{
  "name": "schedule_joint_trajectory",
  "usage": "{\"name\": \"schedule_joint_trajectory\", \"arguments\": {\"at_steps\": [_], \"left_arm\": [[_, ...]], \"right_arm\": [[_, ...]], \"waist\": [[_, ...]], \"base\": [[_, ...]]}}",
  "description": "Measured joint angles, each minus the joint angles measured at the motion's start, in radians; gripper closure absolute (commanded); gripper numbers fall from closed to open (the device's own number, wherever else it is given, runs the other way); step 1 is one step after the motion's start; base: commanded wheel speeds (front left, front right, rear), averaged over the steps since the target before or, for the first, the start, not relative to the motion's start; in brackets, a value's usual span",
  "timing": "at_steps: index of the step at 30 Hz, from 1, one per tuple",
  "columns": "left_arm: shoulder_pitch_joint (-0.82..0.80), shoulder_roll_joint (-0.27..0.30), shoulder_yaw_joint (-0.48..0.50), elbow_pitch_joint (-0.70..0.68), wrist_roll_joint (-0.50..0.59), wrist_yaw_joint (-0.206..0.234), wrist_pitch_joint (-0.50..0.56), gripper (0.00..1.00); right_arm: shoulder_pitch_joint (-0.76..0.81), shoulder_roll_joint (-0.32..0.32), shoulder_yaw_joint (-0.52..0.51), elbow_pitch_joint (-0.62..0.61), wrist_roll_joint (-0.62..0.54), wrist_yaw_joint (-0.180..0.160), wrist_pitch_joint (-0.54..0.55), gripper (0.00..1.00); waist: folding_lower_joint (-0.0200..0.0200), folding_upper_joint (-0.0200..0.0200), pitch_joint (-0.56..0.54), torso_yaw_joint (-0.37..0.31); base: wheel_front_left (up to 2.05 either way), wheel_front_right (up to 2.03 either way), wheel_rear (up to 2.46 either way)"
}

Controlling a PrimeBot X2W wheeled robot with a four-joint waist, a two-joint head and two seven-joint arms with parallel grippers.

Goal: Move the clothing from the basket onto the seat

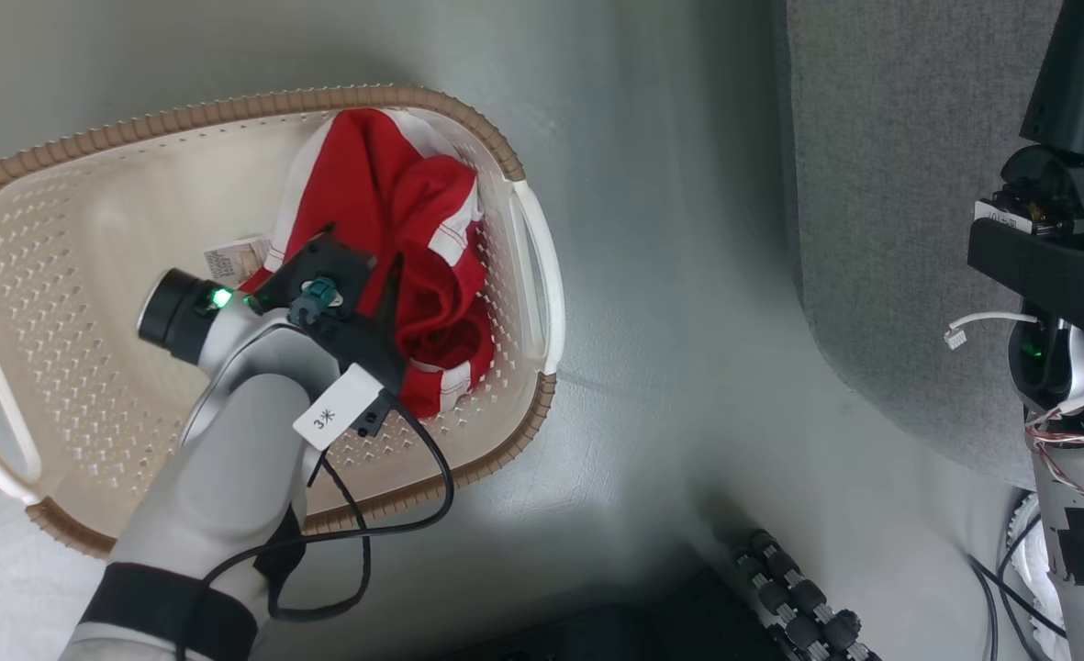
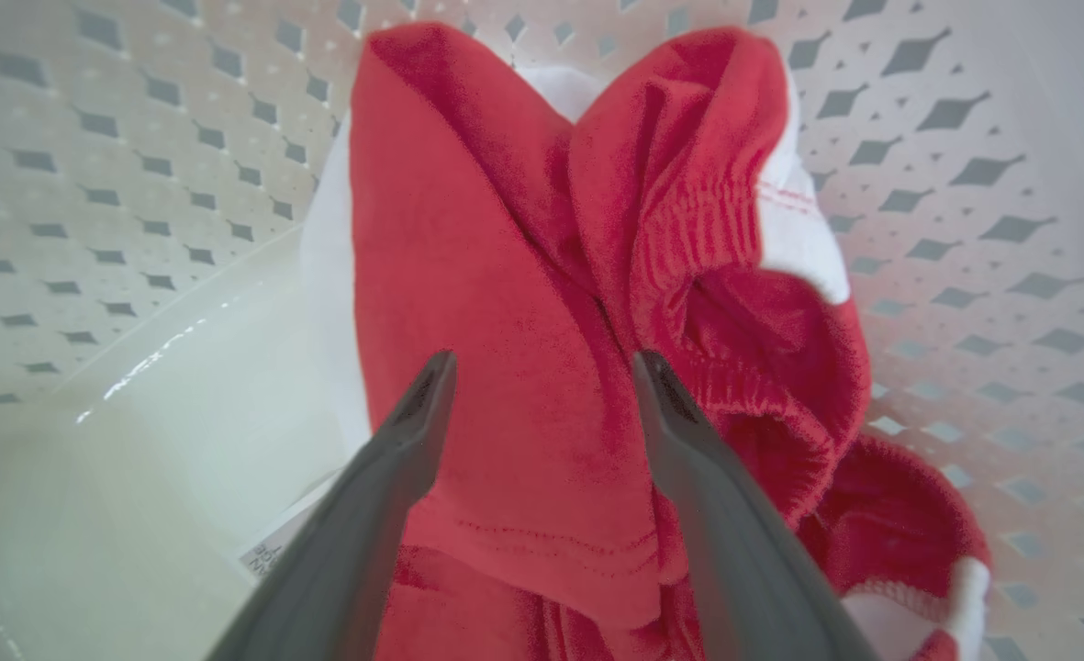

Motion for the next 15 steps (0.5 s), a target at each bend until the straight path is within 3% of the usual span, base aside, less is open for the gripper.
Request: {"name": "schedule_joint_trajectory", "arguments": {"at_steps": [13,14,15], "left_arm": [[-0.040,-0.023,-0.019,0.040,-0.014,-0.026,-0.037,0.00],[-0.045,-0.024,-0.017,0.040,-0.017,-0.026,-0.045,0.13],[-0.053,-0.025,-0.017,0.043,-0.023,-0.026,-0.049,0.60]], "right_arm": [[0.000,0.012,0.004,0.010,-0.011,0.008,0.000,0.00],[0.000,0.014,0.004,0.011,-0.011,0.008,0.000,0.00],[0.000,0.016,0.004,0.012,-0.011,0.012,0.000,0.00]], "waist": [[0.0000,0.0000,0.008,-0.014],[0.0000,0.0000,0.008,-0.014],[0.0000,0.0000,0.009,-0.015]], "base": [[0.00,0.00,0.00],[0.00,0.00,0.00],[0.00,0.00,0.00]]}}
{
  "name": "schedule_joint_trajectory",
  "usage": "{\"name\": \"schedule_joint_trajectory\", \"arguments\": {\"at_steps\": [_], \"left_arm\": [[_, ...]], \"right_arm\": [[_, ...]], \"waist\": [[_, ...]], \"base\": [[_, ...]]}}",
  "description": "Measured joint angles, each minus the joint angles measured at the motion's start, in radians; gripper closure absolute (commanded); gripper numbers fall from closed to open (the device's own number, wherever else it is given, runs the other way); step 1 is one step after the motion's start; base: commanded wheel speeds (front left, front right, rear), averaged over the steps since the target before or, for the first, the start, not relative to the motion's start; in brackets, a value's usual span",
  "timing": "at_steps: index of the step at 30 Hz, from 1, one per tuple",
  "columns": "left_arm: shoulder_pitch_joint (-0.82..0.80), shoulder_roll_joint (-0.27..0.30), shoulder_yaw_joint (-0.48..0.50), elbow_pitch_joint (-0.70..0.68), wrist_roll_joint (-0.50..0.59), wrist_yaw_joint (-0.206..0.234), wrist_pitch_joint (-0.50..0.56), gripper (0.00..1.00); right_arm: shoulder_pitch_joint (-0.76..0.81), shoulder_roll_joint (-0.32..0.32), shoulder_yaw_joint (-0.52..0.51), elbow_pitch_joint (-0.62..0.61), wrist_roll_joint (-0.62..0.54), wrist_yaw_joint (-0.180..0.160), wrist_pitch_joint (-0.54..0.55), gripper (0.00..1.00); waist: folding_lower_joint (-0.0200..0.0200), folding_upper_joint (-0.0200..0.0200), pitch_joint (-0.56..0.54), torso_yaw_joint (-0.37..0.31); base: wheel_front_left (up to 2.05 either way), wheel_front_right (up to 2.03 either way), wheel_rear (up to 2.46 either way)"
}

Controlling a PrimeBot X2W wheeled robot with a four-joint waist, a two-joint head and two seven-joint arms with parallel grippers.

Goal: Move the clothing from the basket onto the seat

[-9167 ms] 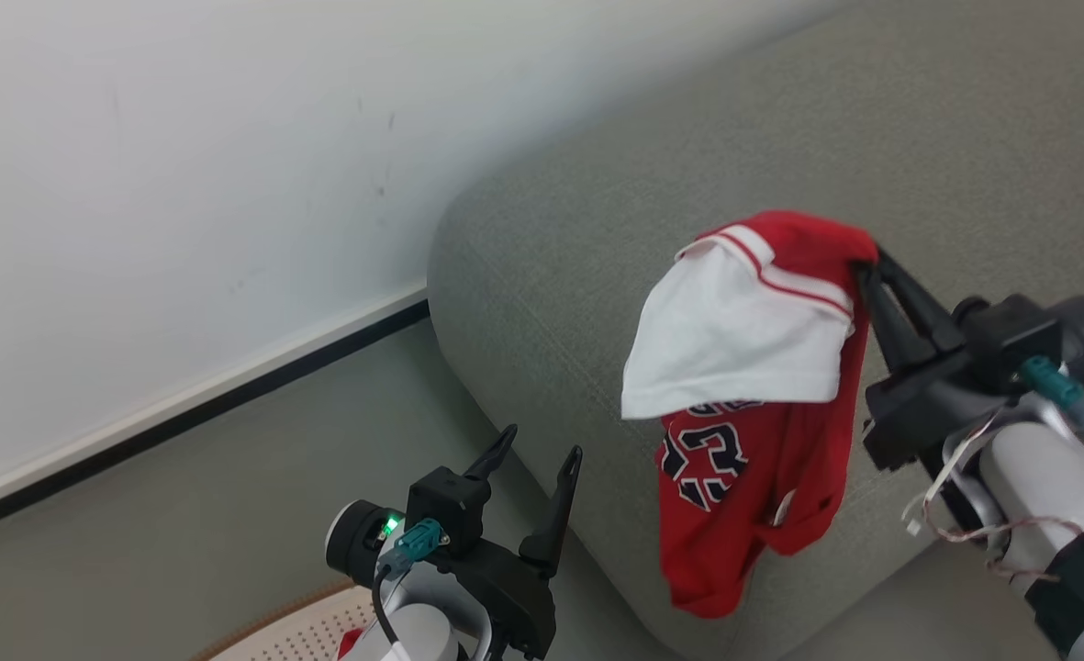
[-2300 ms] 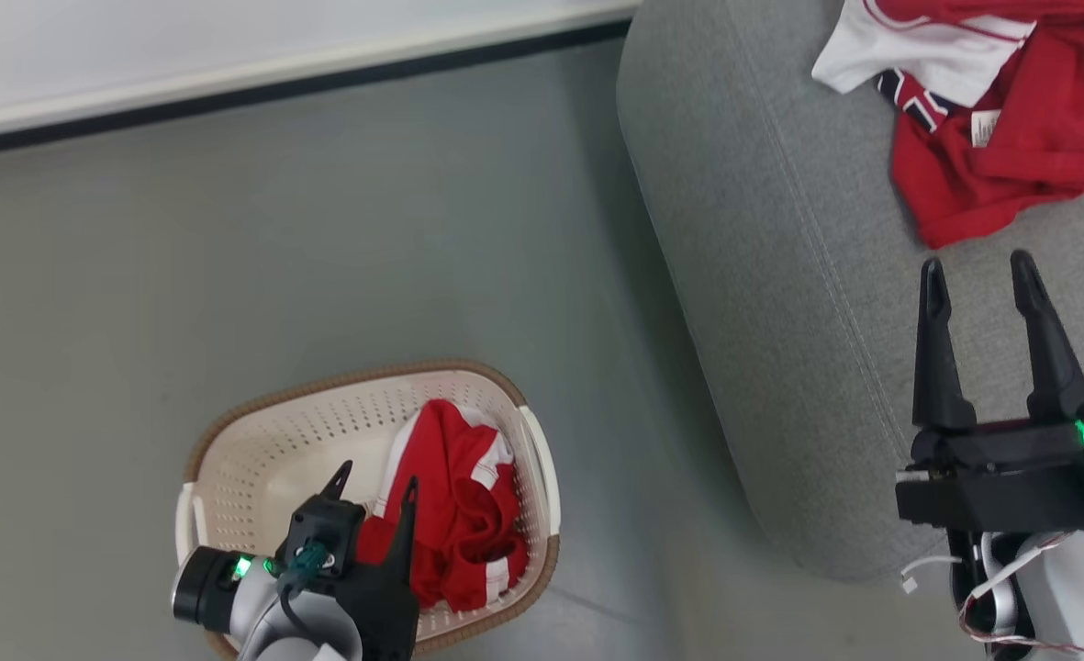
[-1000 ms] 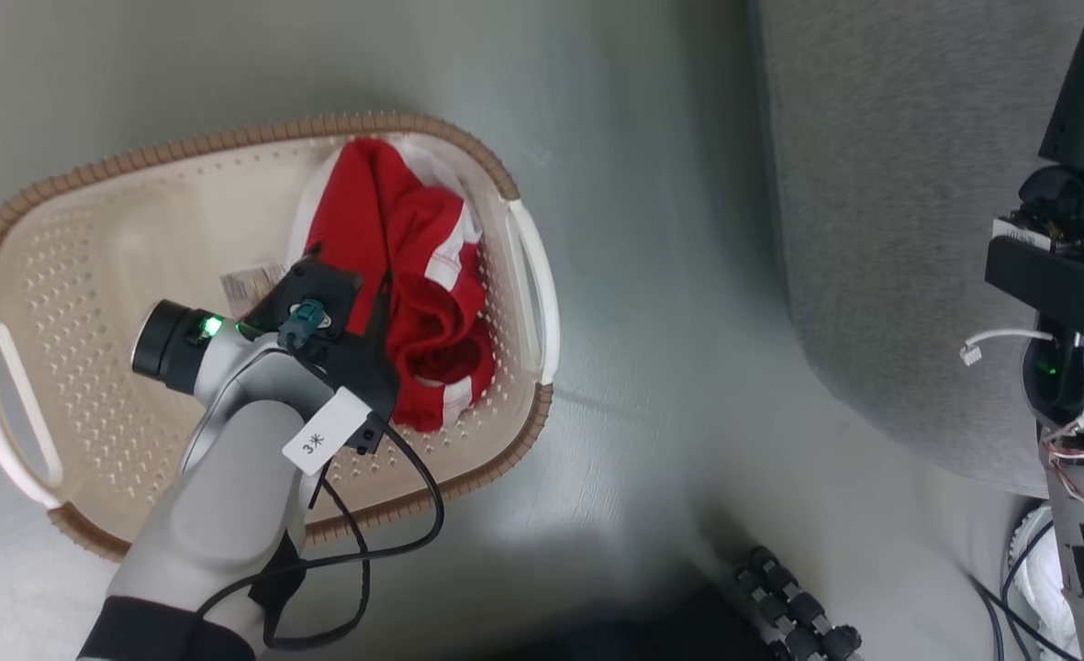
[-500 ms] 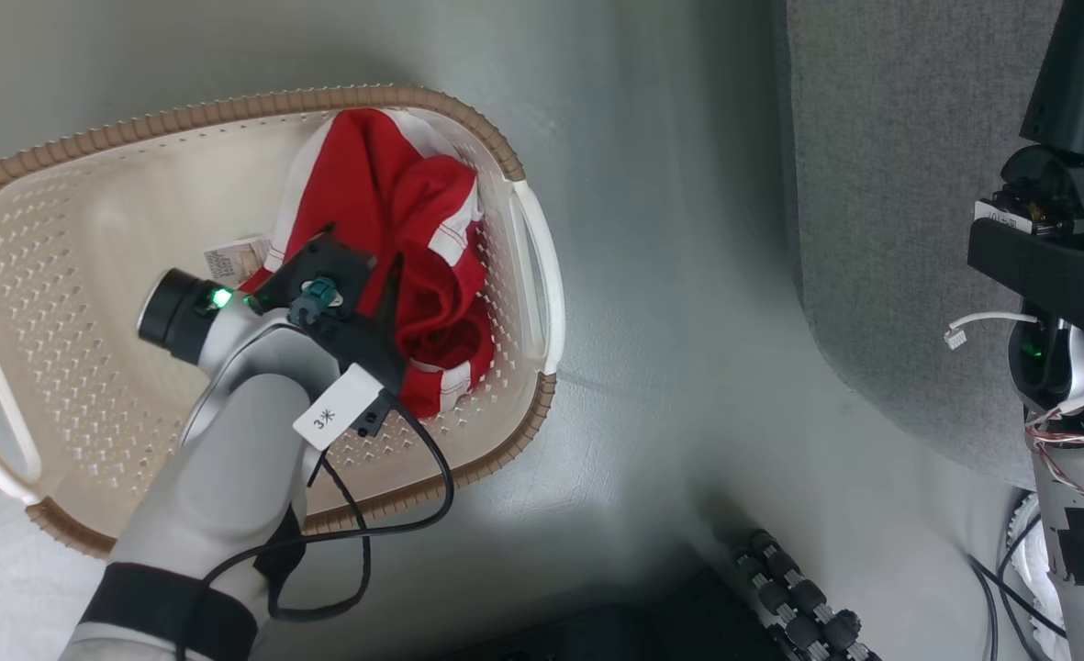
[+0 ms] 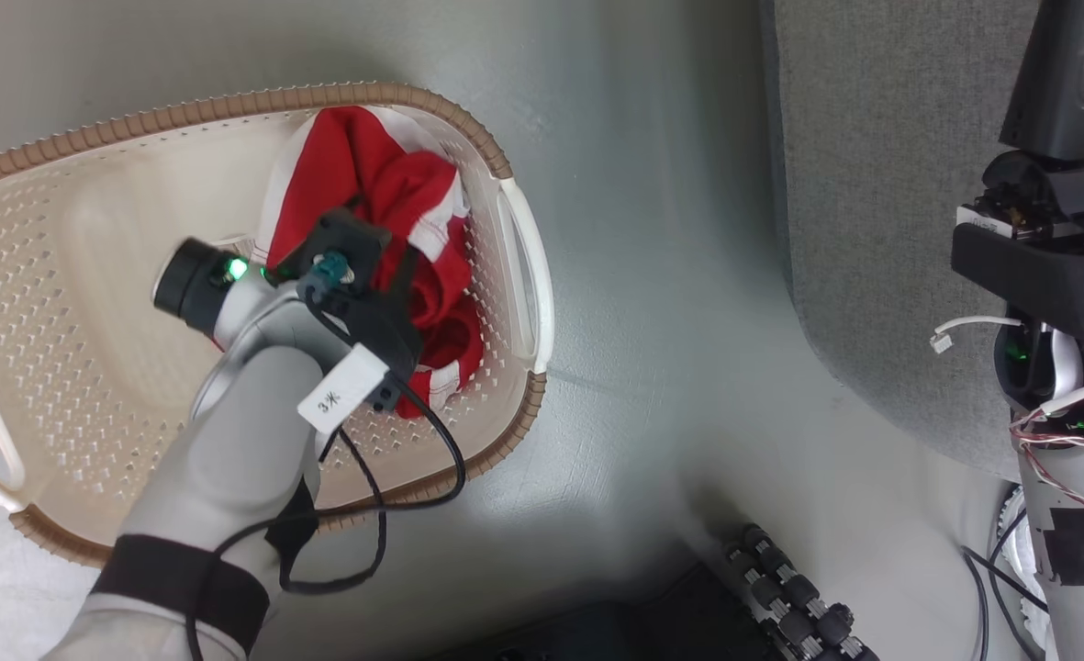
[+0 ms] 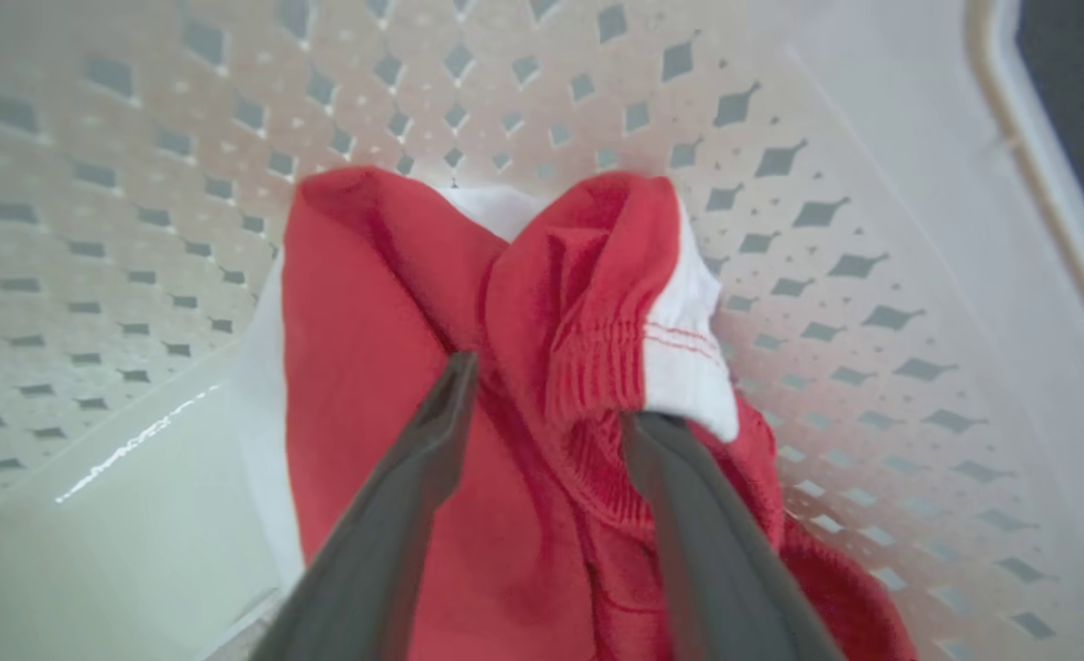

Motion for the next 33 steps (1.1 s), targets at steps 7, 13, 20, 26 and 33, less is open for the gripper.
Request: {"name": "schedule_joint_trajectory", "arguments": {"at_steps": [7,13,20,26,33], "left_arm": [[-0.020,-0.003,-0.006,0.020,-0.012,-0.009,-0.054,1.00],[-0.015,-0.004,0.022,0.024,-0.049,-0.017,-0.093,1.00],[0.015,-0.005,0.026,0.006,-0.079,-0.026,-0.117,1.00],[0.033,-0.010,0.021,-0.049,-0.089,-0.034,-0.118,1.00],[0.062,-0.012,-0.009,-0.143,-0.079,-0.035,-0.118,1.00]], "right_arm": [[-0.001,0.004,-0.002,0.025,-0.001,0.005,0.000,0.00],[-0.007,0.015,0.003,0.066,-0.008,0.014,0.000,0.00],[-0.018,0.024,0.024,0.137,-0.010,0.039,0.000,0.00],[-0.014,0.036,0.034,0.188,-0.010,0.048,0.000,0.00],[-0.009,0.035,0.044,0.259,-0.011,0.076,0.000,0.00]], "waist": [[0.0000,0.0000,-0.005,-0.001],[0.0000,0.0000,-0.034,0.008],[0.0001,0.0000,-0.100,0.027],[0.0000,-0.0001,-0.175,0.055],[-0.0001,0.0000,-0.269,0.098]], "base": [[0.00,0.00,0.00],[0.00,0.00,0.00],[0.00,0.00,0.00],[0.00,0.00,0.00],[0.00,0.00,0.00]]}}
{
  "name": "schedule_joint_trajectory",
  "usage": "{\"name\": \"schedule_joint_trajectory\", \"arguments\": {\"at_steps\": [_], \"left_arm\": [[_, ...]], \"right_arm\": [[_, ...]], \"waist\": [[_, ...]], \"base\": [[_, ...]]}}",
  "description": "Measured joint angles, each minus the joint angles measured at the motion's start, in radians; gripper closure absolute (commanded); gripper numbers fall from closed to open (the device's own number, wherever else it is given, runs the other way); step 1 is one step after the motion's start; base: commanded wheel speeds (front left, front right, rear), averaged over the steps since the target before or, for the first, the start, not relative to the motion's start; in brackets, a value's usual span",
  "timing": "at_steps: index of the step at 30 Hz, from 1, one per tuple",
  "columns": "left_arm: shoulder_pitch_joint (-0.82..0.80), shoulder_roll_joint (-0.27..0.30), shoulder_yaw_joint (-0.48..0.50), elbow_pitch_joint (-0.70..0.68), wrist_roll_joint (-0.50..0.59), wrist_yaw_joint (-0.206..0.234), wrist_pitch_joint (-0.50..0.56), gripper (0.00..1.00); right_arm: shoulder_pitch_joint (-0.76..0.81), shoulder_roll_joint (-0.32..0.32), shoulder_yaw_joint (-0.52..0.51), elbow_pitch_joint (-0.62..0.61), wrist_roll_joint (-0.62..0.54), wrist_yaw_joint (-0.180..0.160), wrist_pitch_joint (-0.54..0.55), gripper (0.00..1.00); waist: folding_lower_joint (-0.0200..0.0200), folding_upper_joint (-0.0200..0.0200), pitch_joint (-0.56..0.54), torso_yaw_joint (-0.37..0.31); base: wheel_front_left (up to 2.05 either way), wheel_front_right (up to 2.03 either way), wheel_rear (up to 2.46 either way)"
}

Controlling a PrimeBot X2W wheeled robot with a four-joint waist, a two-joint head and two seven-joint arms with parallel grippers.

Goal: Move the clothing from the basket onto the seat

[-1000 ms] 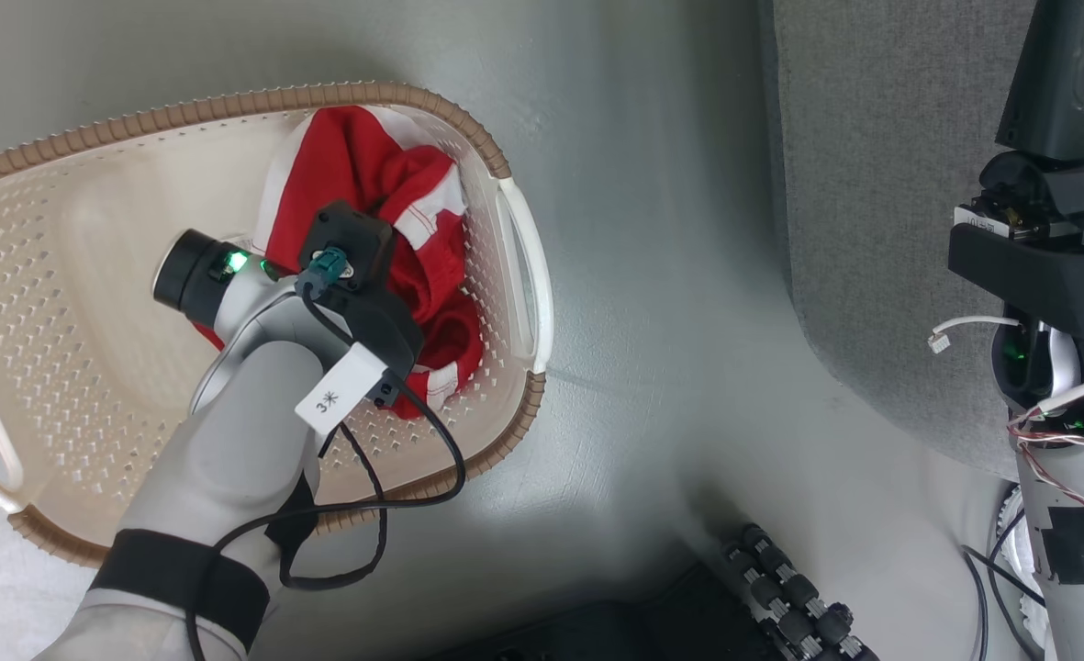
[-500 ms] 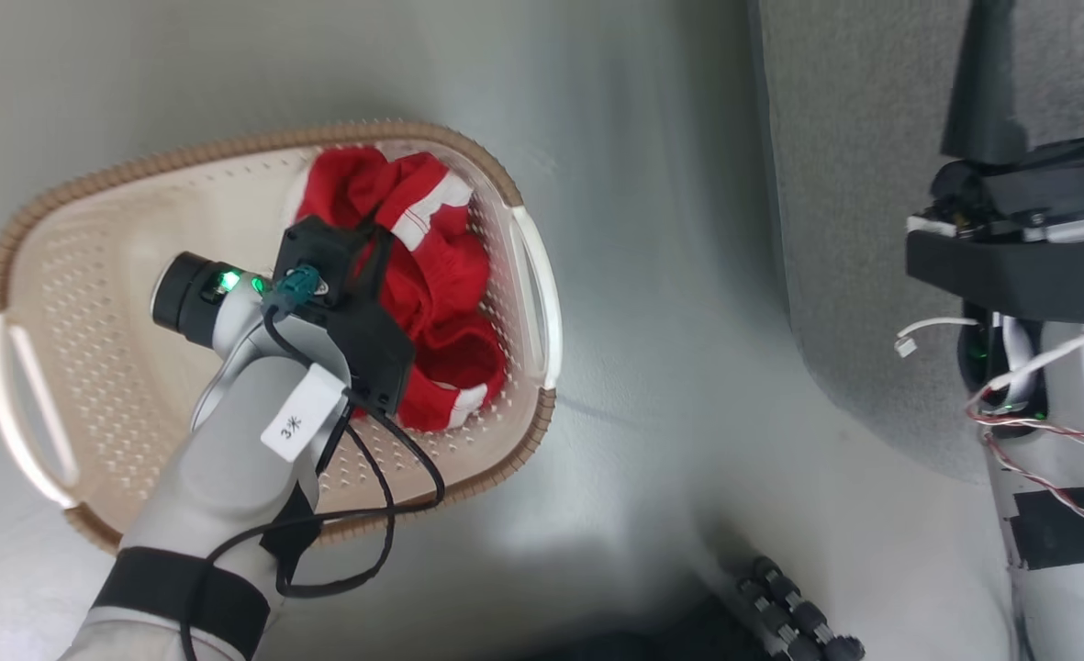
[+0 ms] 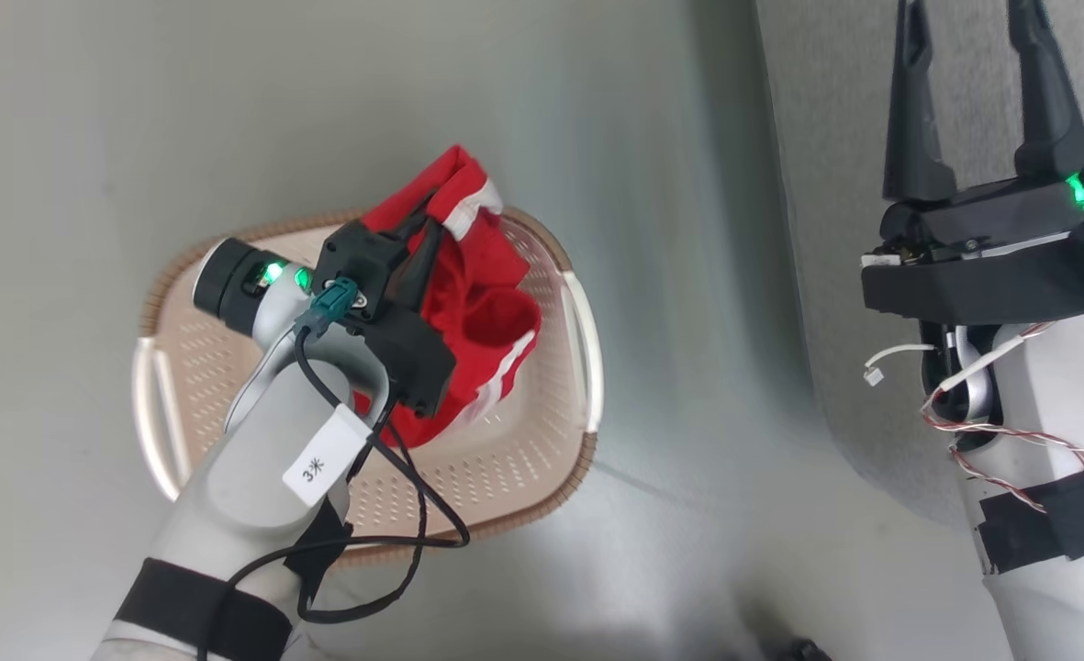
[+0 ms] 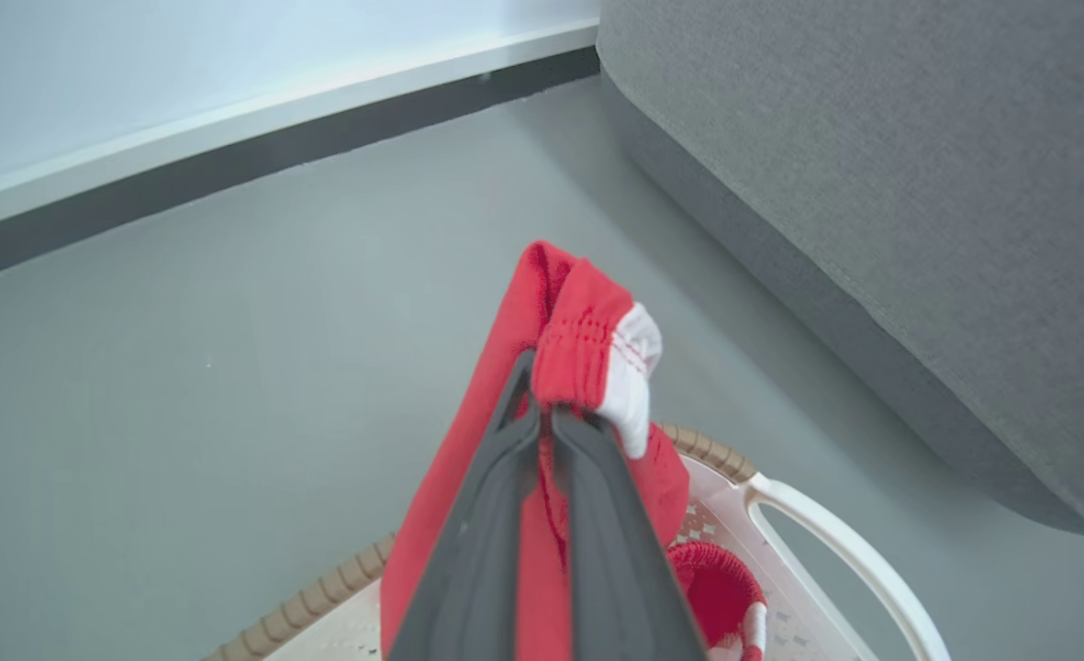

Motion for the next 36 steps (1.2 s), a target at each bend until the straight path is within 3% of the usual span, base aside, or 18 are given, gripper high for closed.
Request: {"name": "schedule_joint_trajectory", "arguments": {"at_steps": [19,36], "left_arm": [[0.021,0.041,0.038,-0.256,-0.020,-0.008,-0.003,1.00],[0.001,0.026,0.023,-0.230,-0.053,-0.009,-0.003,1.00]], "right_arm": [[0.119,0.035,0.006,0.186,0.012,0.027,0.000,0.00],[0.134,0.058,0.145,0.366,0.004,0.116,0.001,0.00]], "waist": [[-0.0001,0.0000,-0.299,0.092],[-0.0001,0.0000,-0.556,0.089]], "base": [[0.00,0.00,0.00],[0.00,0.00,0.00]]}}
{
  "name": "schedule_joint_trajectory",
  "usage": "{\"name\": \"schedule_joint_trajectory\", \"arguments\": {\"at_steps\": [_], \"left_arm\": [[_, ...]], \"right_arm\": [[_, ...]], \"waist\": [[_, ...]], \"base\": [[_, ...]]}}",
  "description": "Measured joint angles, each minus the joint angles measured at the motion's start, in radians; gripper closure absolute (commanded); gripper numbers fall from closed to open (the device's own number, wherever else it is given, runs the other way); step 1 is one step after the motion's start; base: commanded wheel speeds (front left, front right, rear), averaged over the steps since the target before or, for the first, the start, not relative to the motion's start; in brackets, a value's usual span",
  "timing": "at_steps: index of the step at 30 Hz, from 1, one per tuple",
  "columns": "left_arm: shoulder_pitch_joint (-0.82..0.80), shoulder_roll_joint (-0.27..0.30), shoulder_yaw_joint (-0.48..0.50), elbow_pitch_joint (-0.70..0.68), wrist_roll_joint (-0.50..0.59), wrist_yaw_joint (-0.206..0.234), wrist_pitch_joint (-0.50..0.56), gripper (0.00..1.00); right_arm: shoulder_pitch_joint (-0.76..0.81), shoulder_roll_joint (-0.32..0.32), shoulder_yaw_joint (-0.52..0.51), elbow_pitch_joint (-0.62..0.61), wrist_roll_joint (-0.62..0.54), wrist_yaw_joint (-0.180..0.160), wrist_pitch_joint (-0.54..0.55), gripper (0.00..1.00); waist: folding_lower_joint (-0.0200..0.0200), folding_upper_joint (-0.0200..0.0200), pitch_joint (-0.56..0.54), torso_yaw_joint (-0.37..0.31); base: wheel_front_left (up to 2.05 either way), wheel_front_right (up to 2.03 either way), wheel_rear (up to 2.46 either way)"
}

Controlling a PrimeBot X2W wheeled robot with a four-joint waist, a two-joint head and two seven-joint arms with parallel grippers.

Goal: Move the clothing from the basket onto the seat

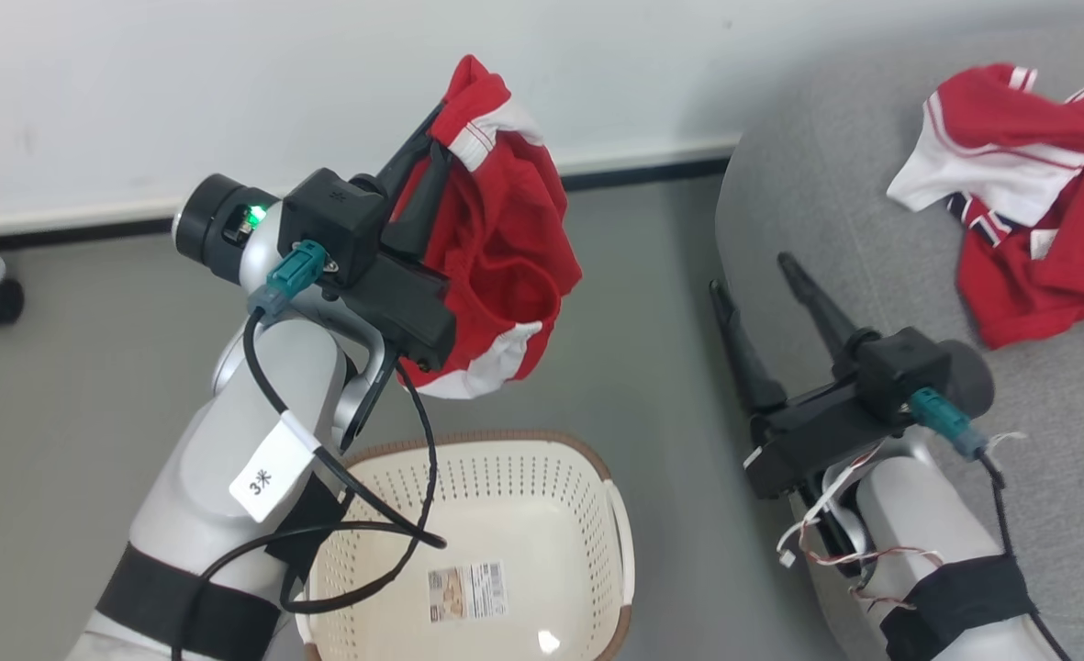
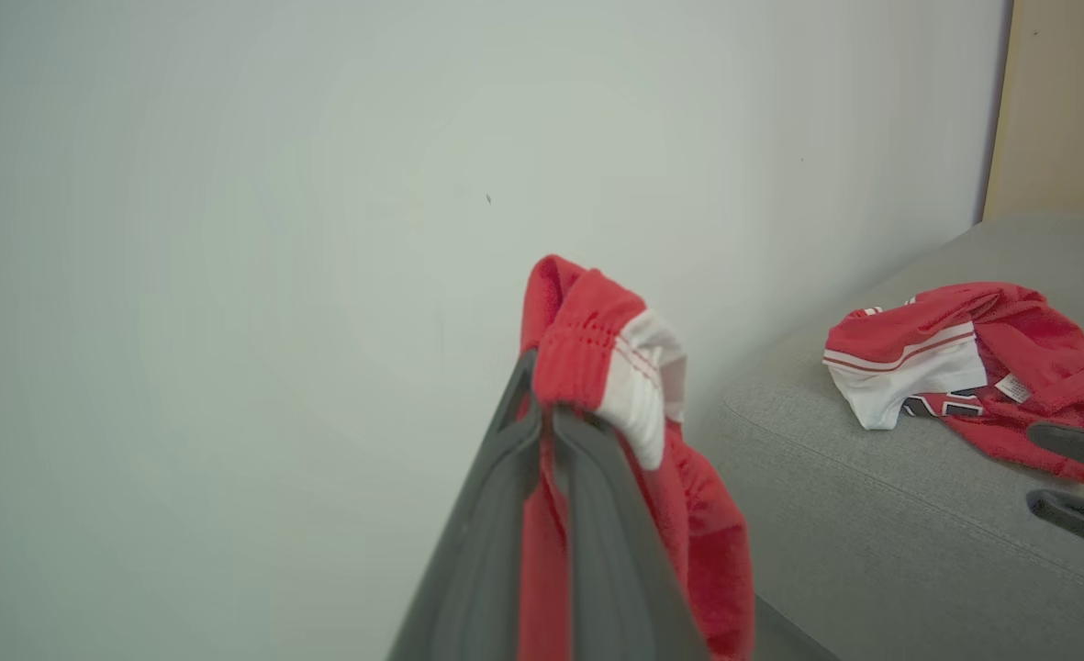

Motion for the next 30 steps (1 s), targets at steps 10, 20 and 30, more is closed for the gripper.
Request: {"name": "schedule_joint_trajectory", "arguments": {"at_steps": [10,20,30], "left_arm": [[0.009,-0.022,-0.040,0.051,-0.035,0.000,0.000,1.00],[0.087,-0.030,-0.112,0.039,-0.076,-0.007,0.000,1.00],[0.142,-0.033,-0.173,-0.073,-0.096,-0.007,0.027,1.00]], "right_arm": [[0.050,0.010,0.058,0.089,0.003,0.021,0.000,0.00],[0.118,0.011,0.119,0.147,0.017,0.032,0.000,0.00],[0.114,0.011,0.226,0.175,0.037,0.032,0.000,0.00]], "waist": [[0.0000,0.0000,-0.135,0.000],[0.0000,-0.0001,-0.277,0.024],[0.0001,0.0001,-0.347,0.078]], "base": [[0.00,0.00,0.00],[0.00,0.00,0.00],[0.00,0.00,0.00]]}}
